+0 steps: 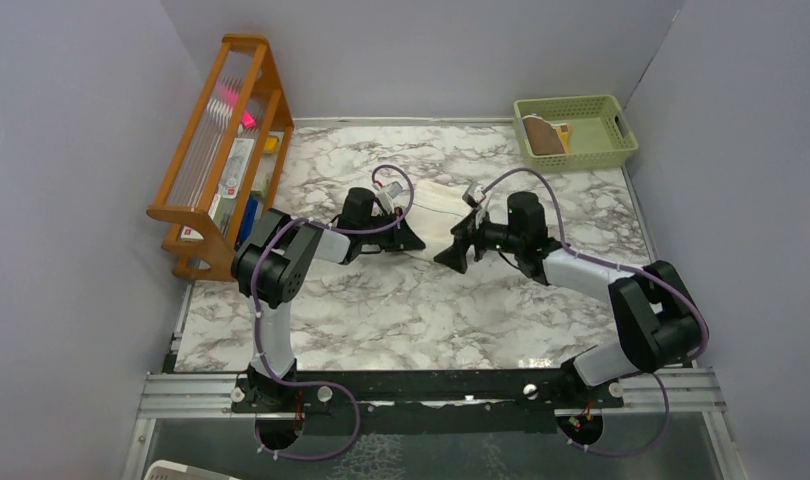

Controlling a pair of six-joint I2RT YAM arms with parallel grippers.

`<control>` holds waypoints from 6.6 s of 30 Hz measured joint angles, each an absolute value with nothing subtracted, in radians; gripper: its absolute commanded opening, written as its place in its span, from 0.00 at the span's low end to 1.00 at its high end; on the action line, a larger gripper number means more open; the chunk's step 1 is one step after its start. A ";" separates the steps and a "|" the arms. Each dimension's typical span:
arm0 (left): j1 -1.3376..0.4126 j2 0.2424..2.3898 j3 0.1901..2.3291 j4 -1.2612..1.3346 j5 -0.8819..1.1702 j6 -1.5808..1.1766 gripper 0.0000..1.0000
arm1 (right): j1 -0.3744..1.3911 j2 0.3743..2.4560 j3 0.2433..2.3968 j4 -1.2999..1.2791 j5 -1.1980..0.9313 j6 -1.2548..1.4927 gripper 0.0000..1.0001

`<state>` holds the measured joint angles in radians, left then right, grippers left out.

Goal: Roll the towels
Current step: Roll the towel at the center of the board.

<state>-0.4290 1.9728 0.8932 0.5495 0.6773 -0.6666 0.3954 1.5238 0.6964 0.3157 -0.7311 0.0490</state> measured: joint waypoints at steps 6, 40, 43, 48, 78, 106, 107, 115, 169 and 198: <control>-0.426 1.985 0.903 0.552 0.693 -0.668 0.00 | 0.619 1.478 0.659 0.401 -0.501 -0.310 0.91; -0.405 2.001 0.937 0.517 0.732 -0.643 0.00 | 0.712 1.776 0.869 0.165 -0.086 -0.658 0.32; -0.400 2.002 0.941 0.509 0.733 -0.639 0.00 | 0.710 1.792 0.897 0.125 -0.091 -0.635 0.20; -0.384 1.998 0.941 0.495 0.737 -0.641 0.00 | 0.693 1.816 0.957 0.055 -0.120 -0.578 0.01; -0.362 1.469 0.732 0.223 0.680 -0.566 0.00 | 0.491 2.001 1.074 -0.012 -1.002 0.422 0.01; -0.397 1.806 0.740 0.476 0.661 -0.606 0.00 | 0.451 2.023 1.109 0.020 -1.023 0.472 0.78; -0.397 1.808 0.740 0.481 0.660 -0.607 0.00 | 0.451 2.007 1.111 0.010 -0.998 0.448 0.78; -0.397 1.817 0.740 0.495 0.658 -0.607 0.00 | 0.447 1.655 1.056 -0.014 -0.626 0.238 1.00; -0.397 1.833 0.800 0.426 0.627 -0.592 0.00 | 0.977 1.498 0.732 0.230 0.258 -0.409 0.93; -0.374 1.833 0.841 0.344 0.616 -0.562 0.00 | 0.891 1.785 0.961 -0.010 0.118 -0.351 0.32</control>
